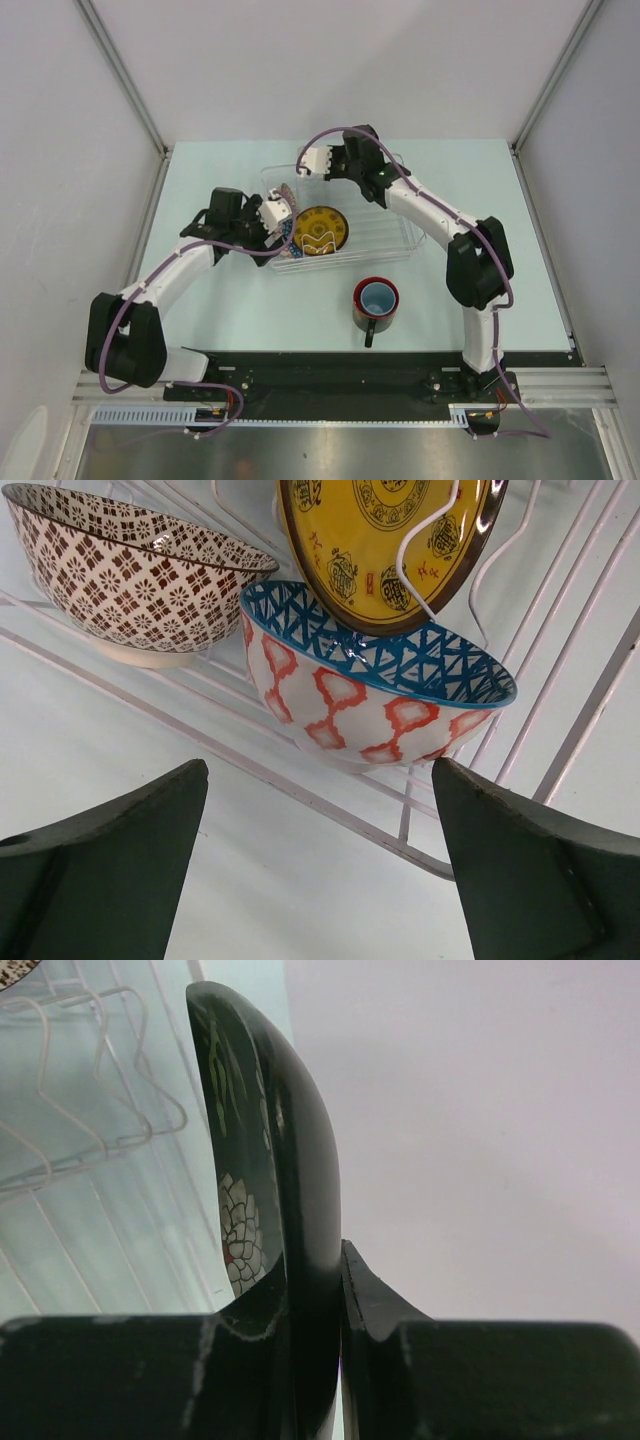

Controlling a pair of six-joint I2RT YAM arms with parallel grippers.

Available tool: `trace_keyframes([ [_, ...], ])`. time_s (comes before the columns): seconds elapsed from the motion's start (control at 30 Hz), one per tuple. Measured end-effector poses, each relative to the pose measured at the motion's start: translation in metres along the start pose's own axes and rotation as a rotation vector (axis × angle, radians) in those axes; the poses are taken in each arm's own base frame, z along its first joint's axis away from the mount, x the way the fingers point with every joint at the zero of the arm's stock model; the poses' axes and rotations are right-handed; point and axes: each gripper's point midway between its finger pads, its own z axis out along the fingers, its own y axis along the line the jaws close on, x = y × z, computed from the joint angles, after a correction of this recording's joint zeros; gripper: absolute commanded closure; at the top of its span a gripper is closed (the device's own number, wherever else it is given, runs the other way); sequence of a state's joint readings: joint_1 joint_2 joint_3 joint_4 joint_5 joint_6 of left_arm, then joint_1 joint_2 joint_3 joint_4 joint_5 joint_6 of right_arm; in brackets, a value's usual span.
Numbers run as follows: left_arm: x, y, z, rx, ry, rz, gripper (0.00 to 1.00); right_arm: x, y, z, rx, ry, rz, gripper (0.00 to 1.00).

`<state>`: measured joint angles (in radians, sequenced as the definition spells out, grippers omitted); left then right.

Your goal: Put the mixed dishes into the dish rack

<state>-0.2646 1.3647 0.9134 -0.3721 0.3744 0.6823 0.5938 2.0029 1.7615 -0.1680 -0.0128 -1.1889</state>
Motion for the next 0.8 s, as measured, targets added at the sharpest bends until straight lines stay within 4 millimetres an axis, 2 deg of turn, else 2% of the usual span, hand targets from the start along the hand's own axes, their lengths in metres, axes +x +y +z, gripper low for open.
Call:
trace_keyframes([
  [0.17,0.0,0.001,-0.001,-0.006,0.003,0.009,0.0,-0.008,-0.016,-0.013,0.032,-0.015,-0.019,1.0],
  [0.3,0.002,0.002,-0.001,-0.012,0.009,0.011,0.0,-0.017,-0.021,-0.019,0.046,-0.027,-0.026,1.0],
  [0.53,0.003,0.003,-0.002,-0.017,0.016,0.01,0.0,-0.034,-0.013,-0.022,0.036,-0.046,-0.038,1.0],
  [0.8,0.003,0.003,-0.002,-0.022,0.018,0.01,0.0,-0.041,-0.003,-0.021,0.008,-0.054,-0.036,1.0],
])
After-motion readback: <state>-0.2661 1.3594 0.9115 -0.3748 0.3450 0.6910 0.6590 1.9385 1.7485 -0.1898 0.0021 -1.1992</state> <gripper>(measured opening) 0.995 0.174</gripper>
